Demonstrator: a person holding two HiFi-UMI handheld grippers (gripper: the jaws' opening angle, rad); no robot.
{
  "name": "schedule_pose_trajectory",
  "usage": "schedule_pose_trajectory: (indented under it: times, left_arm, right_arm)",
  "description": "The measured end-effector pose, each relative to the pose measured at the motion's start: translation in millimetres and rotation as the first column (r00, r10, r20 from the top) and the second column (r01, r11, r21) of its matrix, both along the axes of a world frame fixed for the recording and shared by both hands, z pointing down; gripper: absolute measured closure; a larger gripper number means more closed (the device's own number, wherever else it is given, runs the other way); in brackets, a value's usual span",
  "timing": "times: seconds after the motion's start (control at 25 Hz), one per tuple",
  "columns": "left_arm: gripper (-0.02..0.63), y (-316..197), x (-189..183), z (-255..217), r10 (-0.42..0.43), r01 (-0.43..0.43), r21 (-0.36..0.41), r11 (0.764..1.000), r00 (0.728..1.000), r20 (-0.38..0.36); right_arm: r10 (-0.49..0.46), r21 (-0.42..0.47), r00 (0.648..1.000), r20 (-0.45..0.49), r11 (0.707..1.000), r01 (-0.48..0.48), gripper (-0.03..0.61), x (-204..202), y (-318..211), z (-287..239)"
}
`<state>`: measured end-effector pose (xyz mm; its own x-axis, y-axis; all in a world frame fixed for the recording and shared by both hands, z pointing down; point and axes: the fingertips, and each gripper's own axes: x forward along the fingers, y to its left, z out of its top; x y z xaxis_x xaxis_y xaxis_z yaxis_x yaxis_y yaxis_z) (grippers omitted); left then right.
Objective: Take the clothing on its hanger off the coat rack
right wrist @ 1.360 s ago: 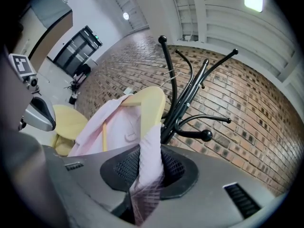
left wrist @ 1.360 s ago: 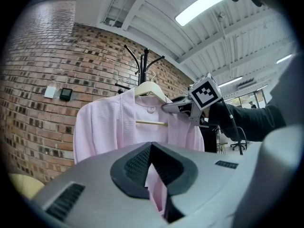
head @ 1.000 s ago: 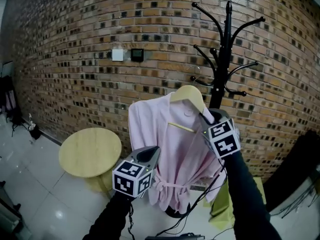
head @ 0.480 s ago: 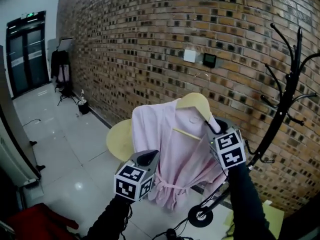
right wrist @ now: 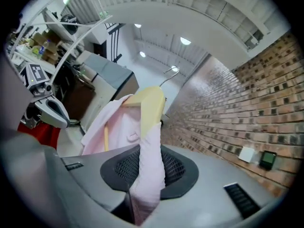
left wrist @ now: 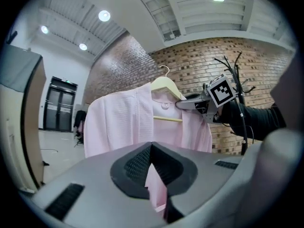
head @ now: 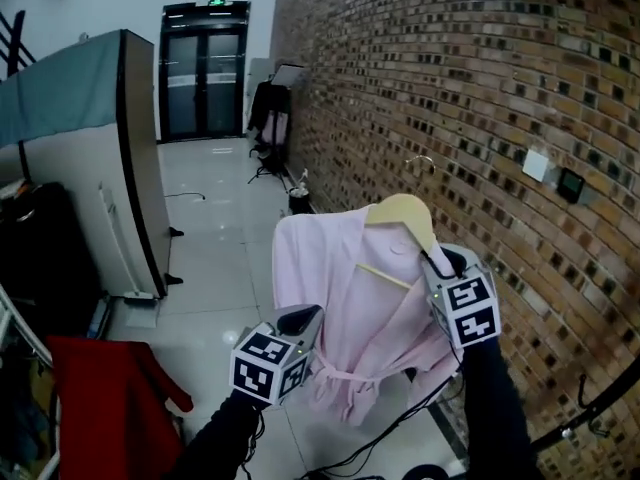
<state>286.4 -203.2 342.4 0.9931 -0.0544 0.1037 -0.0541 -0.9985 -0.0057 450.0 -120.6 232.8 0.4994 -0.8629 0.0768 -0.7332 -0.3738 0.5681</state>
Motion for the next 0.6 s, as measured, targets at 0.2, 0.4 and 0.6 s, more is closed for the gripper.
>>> schedule_pose_trajectory:
  times: [0.2,0.4,0.6]
  left_arm:
    - [0.618,-59.9,-38.2,-4.4,-0.251,0.251,-0.011,0.968,0.968,-0.012]
    - [0.618,-98.3,-101.1,-4.9,-0.491,0.491,-0.010,0.871,0.871,-0.011]
    - [0.618,-109.9,-162.7,-0.2,-0.689,0.689,0.001,0.725,0.725,-0.001]
  right_arm:
    - [-0.265,-0.002,0.964,-0.002,0.964,0.265,0.505,-25.7,-101.3,-5.2]
    - [-0.500,0.010,0.866,-0.012,0.866,0.500,0.505,-78.6,-184.3,-11.8]
    - [-0.689,0.017,0.725,-0.005,0.725,0.689,0.505,-136.6,-236.7,-6.0]
